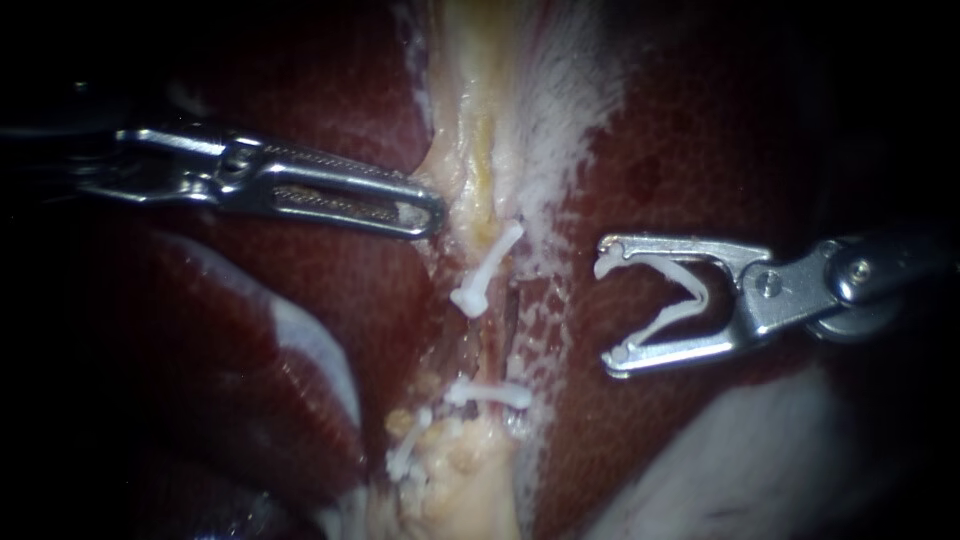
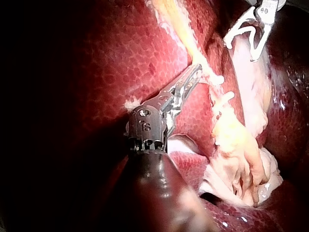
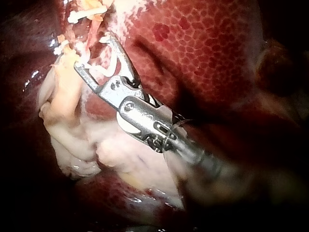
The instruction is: Clipping second clip right tube
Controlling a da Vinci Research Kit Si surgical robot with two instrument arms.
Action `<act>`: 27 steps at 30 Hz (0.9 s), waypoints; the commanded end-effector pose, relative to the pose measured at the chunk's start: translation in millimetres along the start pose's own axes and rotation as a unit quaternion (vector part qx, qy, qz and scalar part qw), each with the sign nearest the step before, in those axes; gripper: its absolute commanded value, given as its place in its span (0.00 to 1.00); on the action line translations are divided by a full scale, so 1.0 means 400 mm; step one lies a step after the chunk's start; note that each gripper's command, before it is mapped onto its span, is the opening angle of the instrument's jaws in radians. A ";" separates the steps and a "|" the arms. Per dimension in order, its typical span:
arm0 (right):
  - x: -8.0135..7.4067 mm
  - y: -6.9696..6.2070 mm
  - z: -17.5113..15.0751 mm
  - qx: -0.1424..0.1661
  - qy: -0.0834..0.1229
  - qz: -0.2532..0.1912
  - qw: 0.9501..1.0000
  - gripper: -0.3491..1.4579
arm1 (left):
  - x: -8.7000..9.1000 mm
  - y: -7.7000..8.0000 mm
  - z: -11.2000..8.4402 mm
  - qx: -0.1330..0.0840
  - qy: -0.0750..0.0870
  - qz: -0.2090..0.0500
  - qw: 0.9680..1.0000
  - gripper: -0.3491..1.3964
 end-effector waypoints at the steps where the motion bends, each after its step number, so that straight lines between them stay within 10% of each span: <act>1: 0.0000 0.0000 0.0000 0.000 0.000 0.000 1.000 0.52 | 0.0000 0.0000 0.0000 0.000 0.000 0.003 1.000 0.00; 27: -0.0109 -0.0055 0.0145 0.032 -0.007 0.126 0.992 0.52 | -0.0118 -0.0076 -0.0123 0.005 -0.011 -0.011 1.000 0.00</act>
